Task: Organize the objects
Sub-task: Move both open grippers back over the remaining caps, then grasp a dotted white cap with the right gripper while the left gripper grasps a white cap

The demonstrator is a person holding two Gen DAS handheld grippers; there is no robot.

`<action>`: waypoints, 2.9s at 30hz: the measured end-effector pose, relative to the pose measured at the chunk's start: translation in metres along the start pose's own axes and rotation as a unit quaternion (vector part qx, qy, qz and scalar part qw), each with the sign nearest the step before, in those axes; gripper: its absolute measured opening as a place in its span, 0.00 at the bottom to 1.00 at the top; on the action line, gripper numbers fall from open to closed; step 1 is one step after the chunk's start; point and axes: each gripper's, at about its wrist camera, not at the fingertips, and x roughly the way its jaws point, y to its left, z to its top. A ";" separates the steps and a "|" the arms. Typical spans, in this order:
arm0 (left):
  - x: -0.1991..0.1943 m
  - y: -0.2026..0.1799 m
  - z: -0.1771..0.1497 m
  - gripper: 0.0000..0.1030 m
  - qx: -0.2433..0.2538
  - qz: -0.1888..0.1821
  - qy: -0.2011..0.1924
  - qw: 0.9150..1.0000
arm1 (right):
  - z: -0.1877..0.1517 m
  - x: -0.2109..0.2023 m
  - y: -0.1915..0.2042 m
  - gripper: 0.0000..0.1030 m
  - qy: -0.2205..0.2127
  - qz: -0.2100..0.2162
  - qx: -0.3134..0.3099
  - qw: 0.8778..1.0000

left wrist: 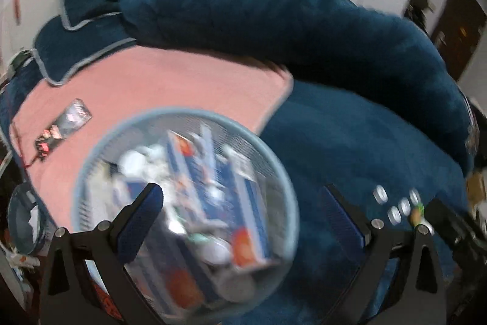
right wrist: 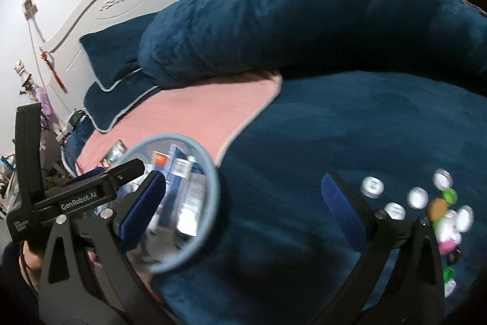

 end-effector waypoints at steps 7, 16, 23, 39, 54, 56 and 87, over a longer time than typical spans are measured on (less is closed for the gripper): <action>0.017 -0.084 -0.039 0.99 0.099 -0.022 0.040 0.994 | -0.035 -0.039 -0.073 1.00 0.011 -0.058 0.029 0.998; 0.039 -0.174 -0.078 0.99 0.167 -0.061 0.076 0.981 | -0.103 -0.088 -0.183 1.00 0.022 -0.166 0.114 0.979; 0.059 -0.225 -0.127 0.99 0.229 -0.080 0.109 0.964 | -0.147 -0.093 -0.224 1.00 0.050 -0.218 0.134 0.965; 0.071 -0.234 -0.137 0.99 0.238 -0.086 0.134 0.958 | -0.166 -0.079 -0.238 0.98 0.092 -0.323 0.080 0.938; 0.073 -0.239 -0.141 0.99 0.245 -0.091 0.140 0.955 | -0.163 -0.070 -0.233 0.91 0.073 -0.306 0.082 0.946; 0.072 -0.239 -0.142 0.99 0.246 -0.090 0.140 0.955 | -0.162 -0.071 -0.235 0.91 0.069 -0.310 0.082 0.945; 0.074 -0.342 -0.215 0.64 0.341 -0.243 0.138 0.898 | -0.178 -0.109 -0.259 0.30 0.049 -0.269 0.170 0.947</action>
